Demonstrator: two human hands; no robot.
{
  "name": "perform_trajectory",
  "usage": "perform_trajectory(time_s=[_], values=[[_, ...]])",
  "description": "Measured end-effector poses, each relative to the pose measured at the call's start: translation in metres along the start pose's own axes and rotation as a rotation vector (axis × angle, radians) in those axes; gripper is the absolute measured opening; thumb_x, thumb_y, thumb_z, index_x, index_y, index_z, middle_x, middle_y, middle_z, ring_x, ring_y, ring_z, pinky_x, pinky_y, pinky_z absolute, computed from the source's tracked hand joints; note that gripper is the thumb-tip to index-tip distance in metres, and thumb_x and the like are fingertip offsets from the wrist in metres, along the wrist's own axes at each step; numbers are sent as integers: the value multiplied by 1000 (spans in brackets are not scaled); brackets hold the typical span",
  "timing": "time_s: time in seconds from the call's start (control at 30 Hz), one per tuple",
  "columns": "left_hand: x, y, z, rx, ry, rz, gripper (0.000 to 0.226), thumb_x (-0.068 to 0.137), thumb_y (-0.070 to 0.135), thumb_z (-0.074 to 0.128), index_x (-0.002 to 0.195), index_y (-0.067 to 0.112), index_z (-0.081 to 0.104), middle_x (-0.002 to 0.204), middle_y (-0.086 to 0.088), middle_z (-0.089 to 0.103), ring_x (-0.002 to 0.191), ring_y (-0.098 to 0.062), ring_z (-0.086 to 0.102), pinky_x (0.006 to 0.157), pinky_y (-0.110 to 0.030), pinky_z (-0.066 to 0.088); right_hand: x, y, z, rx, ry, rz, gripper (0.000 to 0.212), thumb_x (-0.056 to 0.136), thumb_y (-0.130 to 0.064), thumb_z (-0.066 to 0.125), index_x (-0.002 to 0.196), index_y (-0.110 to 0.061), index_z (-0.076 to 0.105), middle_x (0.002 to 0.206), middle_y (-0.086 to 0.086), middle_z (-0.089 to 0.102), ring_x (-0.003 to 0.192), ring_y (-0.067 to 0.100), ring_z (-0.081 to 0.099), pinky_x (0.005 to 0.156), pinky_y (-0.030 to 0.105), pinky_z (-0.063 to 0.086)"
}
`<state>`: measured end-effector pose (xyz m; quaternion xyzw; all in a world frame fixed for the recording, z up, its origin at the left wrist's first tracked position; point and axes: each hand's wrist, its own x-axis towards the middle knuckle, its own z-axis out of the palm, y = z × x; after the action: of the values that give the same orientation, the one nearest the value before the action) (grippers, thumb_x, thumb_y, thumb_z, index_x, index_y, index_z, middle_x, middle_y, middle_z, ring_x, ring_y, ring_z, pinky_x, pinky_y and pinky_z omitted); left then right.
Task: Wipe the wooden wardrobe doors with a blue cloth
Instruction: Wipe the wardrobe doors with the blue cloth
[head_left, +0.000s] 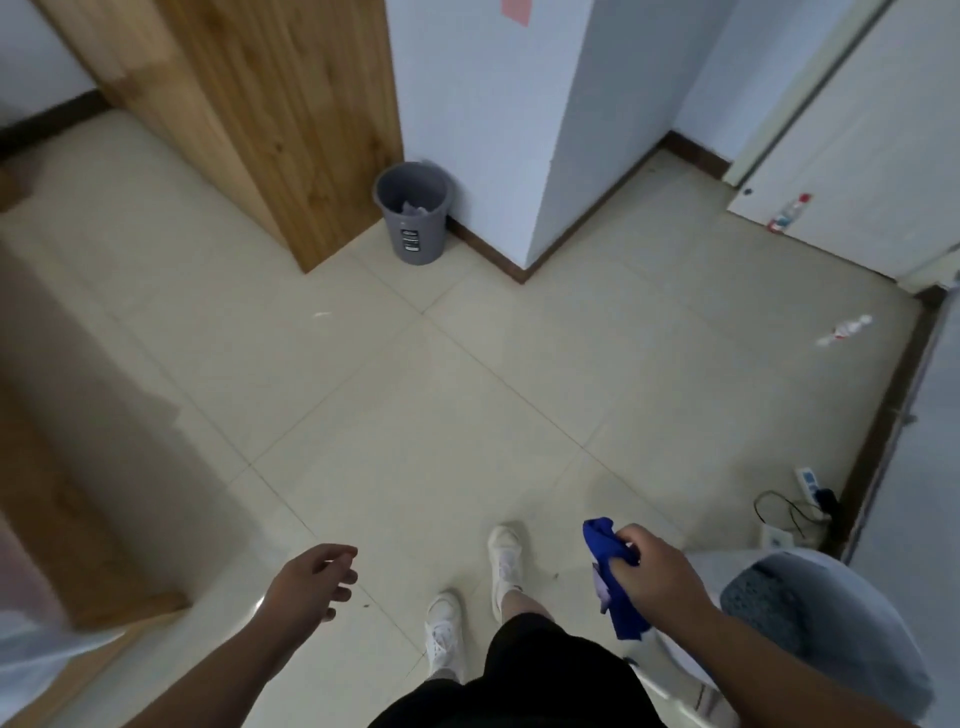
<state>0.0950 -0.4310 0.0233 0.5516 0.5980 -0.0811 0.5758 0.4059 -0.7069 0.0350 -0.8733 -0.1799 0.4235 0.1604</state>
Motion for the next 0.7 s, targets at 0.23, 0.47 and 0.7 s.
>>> perform_trajectory(time_s=[0.23, 0.47, 0.7], values=[[-6, 0, -17, -95, 125, -109, 17, 102, 23, 59, 105, 26, 75, 93, -5, 78, 80, -20, 71, 66, -31, 51, 80, -65, -12, -196, -131, -78, 7, 88, -27, 53, 84, -25, 58, 71, -3, 73, 65, 15, 70, 71, 35, 58], [-7, -21, -30, -205, 290, -245, 17, 102, 22, 58, 103, 28, 74, 89, -3, 78, 78, -20, 71, 63, -31, 48, 153, -186, -16, -427, -223, -250, 8, 86, -27, 52, 79, -30, 55, 72, -8, 71, 66, 13, 67, 60, 31, 49], [4, -47, -58, -432, 350, -369, 15, 101, 17, 60, 102, 19, 75, 90, -9, 77, 71, -22, 66, 58, -28, 45, 200, -357, 28, -429, -265, -470, 7, 83, -34, 58, 87, -39, 57, 83, -15, 69, 74, 9, 66, 59, 28, 47]])
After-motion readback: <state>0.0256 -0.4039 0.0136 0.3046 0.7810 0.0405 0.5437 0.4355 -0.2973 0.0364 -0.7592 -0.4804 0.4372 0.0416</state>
